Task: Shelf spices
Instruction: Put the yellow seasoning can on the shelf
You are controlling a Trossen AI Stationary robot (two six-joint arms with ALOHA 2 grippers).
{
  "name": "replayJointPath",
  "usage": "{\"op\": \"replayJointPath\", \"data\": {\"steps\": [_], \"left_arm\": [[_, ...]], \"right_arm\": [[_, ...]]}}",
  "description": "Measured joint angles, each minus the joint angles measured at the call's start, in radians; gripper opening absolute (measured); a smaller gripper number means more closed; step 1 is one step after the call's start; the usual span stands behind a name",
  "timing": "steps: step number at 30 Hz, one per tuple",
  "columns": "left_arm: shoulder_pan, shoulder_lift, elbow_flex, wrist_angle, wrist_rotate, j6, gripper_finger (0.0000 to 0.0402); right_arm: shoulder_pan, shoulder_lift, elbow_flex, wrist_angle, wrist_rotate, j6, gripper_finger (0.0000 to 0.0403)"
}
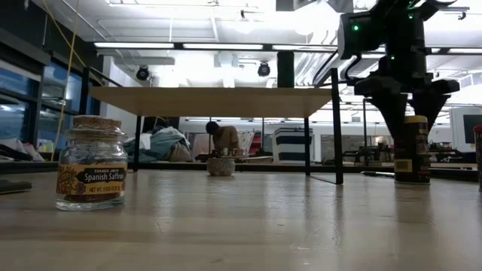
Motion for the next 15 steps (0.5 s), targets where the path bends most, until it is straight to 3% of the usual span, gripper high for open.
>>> {"op": "replayJointPath", "data": {"steps": [5,10,15], "left_arm": [[0.0,0.0,0.0,0.003,-0.009,-0.009,0.0],[0.0,0.0,0.0,0.012,-0.013,-0.009,0.0],[0.0,0.0,0.0,0.012,-0.014,0.022,0.0]], "right_arm": [[0.0,-0.002,0.006,-0.011,0.006,-0.003,0.0209],[0.009,-0.001,0.104,-0.082,0.033,-0.06,0.021],[0.044,-0.001,0.362,-0.337,0.174,-0.087,0.021]]}}
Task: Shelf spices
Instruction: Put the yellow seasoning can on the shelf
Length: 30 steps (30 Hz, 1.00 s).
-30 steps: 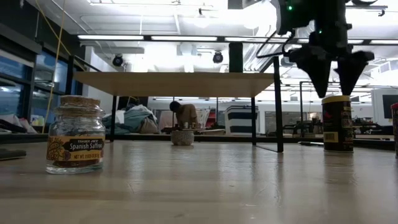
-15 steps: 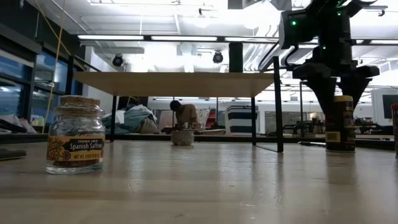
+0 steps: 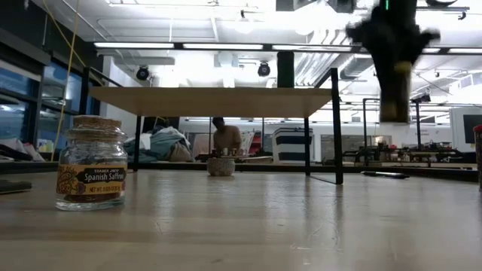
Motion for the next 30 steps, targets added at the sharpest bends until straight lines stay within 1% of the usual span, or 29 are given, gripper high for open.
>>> {"op": "replayJointPath", "data": {"steps": [2,3,7,10,14,17,19,20,21,23,25,28,30], "left_arm": [[0.0,0.0,0.0,-0.007,-0.012,0.021,0.0],[0.0,0.0,0.0,-0.016,-0.023,0.032,0.0],[0.0,0.001,-0.03,-0.021,-0.073,0.065,0.0],[0.005,0.002,-0.091,-0.006,-0.067,0.058,0.0],[0.01,0.002,-0.175,0.027,0.013,-0.018,0.0],[0.002,0.001,-0.212,0.101,0.025,-0.079,0.0],[-0.001,0.0,-0.212,0.175,0.022,-0.102,0.0],[-0.003,0.0,-0.208,0.21,0.02,-0.101,0.0],[-0.008,-0.001,-0.204,0.24,0.019,-0.098,0.0],[-0.015,-0.001,-0.197,0.285,0.018,-0.081,0.0],[-0.025,-0.001,-0.188,0.29,0.02,-0.069,0.0],[-0.038,-0.002,-0.185,0.286,0.02,-0.072,0.0],[-0.045,-0.002,-0.185,0.278,0.023,-0.084,0.0]], "right_arm": [[0.02,-0.001,0.135,-0.083,0.064,0.013,0.021],[0.031,-0.001,0.203,-0.093,0.095,0.025,0.021],[0.073,0.011,0.452,-0.016,0.185,0.008,0.021],[0.107,0.061,0.616,0.105,0.227,-0.078,0.021],[0.129,0.198,0.825,0.183,0.212,-0.229,0.021],[0.129,0.345,0.98,0.168,0.151,-0.327,0.021],[0.129,0.447,1.078,0.135,0.123,-0.387,0.021],[0.128,0.494,1.111,0.119,0.117,-0.416,0.021],[0.125,0.514,1.101,0.126,0.116,-0.441,0.021],[0.11,0.523,1.042,0.123,0.079,-0.451,0.021],[0.09,0.535,1.012,0.084,0.048,-0.439,0.021],[0.072,0.566,0.996,0.032,0.054,-0.435,0.021],[0.071,0.577,0.995,0.044,0.057,-0.45,0.021]]}}
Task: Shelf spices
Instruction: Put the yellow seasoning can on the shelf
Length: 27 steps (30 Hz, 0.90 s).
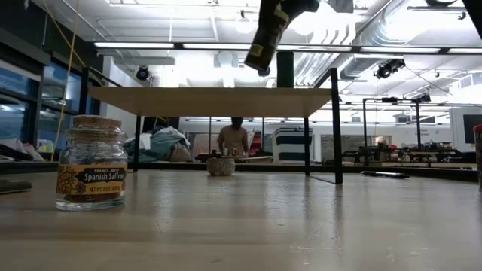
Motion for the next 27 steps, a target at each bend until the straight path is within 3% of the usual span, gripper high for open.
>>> {"op": "replayJointPath", "data": {"steps": [8,27], "left_arm": [[-0.001,0.0,0.0,0.003,0.001,-0.003,0.0],[-0.001,0.0,0.0,-0.019,-0.003,-0.018,0.0]], "right_arm": [[0.001,0.01,0.0,-0.023,-0.018,-0.02,0.0247],[0.003,0.015,0.0,0.023,0.023,-0.053,0.0247]]}}
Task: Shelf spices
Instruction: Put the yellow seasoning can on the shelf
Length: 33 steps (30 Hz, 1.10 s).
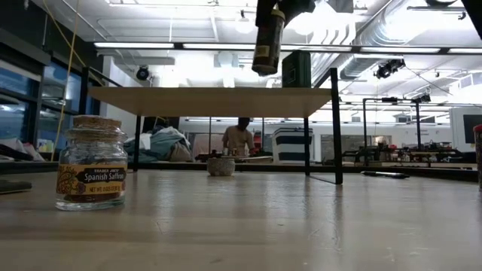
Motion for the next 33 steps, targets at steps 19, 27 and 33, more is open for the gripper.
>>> {"op": "replayJointPath", "data": {"steps": [19,27,33], "left_arm": [[0.0,0.0,0.0,-0.024,0.0,-0.019,0.0],[0.0,0.0,0.0,-0.026,0.0,-0.023,0.0],[0.0,0.0,0.0,-0.029,0.001,-0.027,0.0]], "right_arm": [[-0.003,0.114,0.0,0.011,-0.015,-0.056,0.0248],[-0.003,0.114,0.0,0.009,-0.024,-0.127,0.0248],[-0.003,0.114,0.0,0.025,-0.025,-0.135,0.0248]]}}
